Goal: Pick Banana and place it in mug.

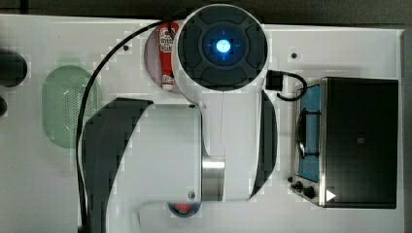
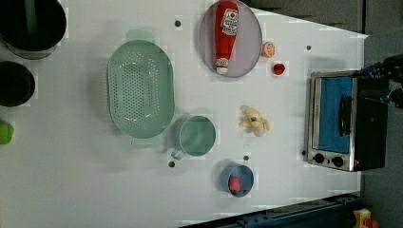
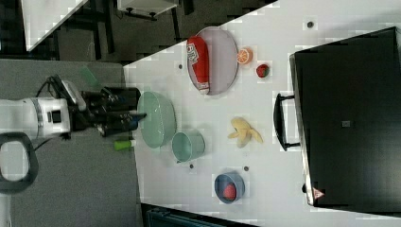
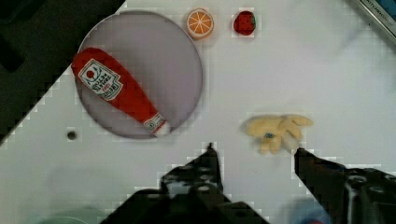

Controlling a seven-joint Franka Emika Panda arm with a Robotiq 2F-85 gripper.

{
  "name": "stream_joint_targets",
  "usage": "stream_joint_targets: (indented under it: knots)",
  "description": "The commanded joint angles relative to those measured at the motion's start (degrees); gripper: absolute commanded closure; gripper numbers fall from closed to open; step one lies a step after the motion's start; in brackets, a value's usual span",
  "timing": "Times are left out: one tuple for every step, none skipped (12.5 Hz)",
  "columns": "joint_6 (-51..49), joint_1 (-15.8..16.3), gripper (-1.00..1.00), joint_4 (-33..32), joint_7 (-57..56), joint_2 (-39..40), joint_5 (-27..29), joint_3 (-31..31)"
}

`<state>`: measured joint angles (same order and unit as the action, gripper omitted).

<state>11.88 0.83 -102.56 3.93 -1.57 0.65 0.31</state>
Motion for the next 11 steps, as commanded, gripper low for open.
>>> stream_joint_targets:
  knots:
    - [-9.8,-0.7,-0.59,-9.8,1.7,-18.2,-2.1,-2.9]
    - [-9.8,-0.7,-0.8,-9.8,1.7,-18.2,-2.2,-2.9]
    - [-9.7,-0.7,-1.0,-10.0,1.7,-18.1,-2.2,-2.9]
    - [-9.7,-0.7,-1.0,-10.5,1.7,-17.9,-2.2,-2.9]
    - [-9.0,-0.7,-1.0,-11.6,1.7,-17.6,-2.2,-2.9]
    - [-7.3,-0.7,-1.0,-13.2,1.7,-17.1,-2.2,-2.9]
    - [-4.7,-0.6,-1.0,-15.2,1.4,-16.5,-2.2,-2.8]
    - [-1.6,-0.6,-1.0,-17.6,0.0,-15.8,-2.2,-2.8]
    - [2.0,-0.6,-1.0,-20.2,-2.9,-14.8,-2.2,-2.8]
    - [6.1,-0.6,-1.0,-22.8,-6.5,-13.7,-2.2,-2.9]
    - [10.5,-0.6,-1.0,-25.3,-10.0,-12.3,-2.2,-2.9]
